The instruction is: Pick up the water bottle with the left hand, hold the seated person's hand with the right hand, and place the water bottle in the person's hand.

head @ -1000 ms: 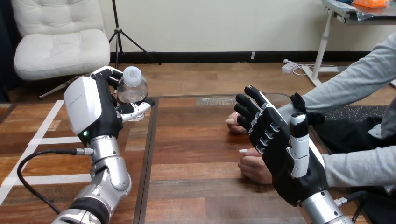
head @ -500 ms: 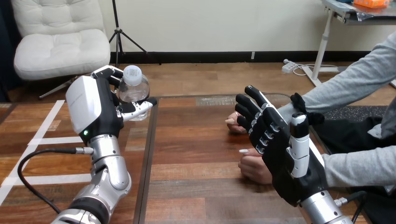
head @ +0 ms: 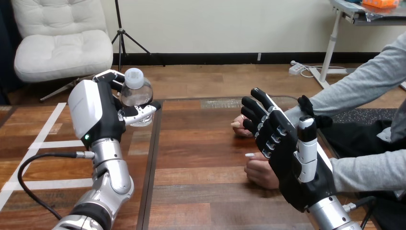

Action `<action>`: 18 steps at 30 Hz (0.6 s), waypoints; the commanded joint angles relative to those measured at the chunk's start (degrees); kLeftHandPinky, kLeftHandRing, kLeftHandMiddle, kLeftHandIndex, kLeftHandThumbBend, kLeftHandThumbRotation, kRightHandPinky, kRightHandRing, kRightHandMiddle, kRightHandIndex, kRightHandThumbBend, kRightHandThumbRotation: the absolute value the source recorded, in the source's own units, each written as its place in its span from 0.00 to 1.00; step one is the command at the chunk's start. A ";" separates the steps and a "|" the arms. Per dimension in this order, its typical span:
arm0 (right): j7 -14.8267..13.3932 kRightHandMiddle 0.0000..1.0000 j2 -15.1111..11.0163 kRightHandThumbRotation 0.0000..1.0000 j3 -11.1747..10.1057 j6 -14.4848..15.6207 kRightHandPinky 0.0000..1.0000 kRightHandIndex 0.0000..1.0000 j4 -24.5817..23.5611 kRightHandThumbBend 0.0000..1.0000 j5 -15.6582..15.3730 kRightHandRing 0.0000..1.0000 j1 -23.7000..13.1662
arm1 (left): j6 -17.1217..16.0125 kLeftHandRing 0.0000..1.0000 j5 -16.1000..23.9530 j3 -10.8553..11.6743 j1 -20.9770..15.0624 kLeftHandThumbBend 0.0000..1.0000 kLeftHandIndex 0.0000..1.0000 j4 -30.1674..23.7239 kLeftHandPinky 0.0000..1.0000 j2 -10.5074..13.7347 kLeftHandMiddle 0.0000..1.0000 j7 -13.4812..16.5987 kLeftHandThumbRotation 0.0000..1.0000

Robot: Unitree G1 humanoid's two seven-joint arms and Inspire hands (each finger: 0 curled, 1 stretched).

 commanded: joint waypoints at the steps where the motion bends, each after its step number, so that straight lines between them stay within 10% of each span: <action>1: 0.08 0.95 -0.22 1.00 -0.54 -1.17 1.00 0.96 0.15 0.94 -0.08 0.98 -2.90 | -0.63 0.35 -1.10 1.09 -2.61 0.87 0.40 -2.28 0.32 0.29 0.39 -0.26 0.00; 18: -0.37 0.95 -0.17 1.00 -0.39 -0.94 1.00 0.95 -0.69 0.95 -0.38 0.97 -2.42 | 0.32 0.33 -3.23 2.04 -2.54 0.85 0.40 -2.69 0.29 0.01 0.38 -3.35 0.00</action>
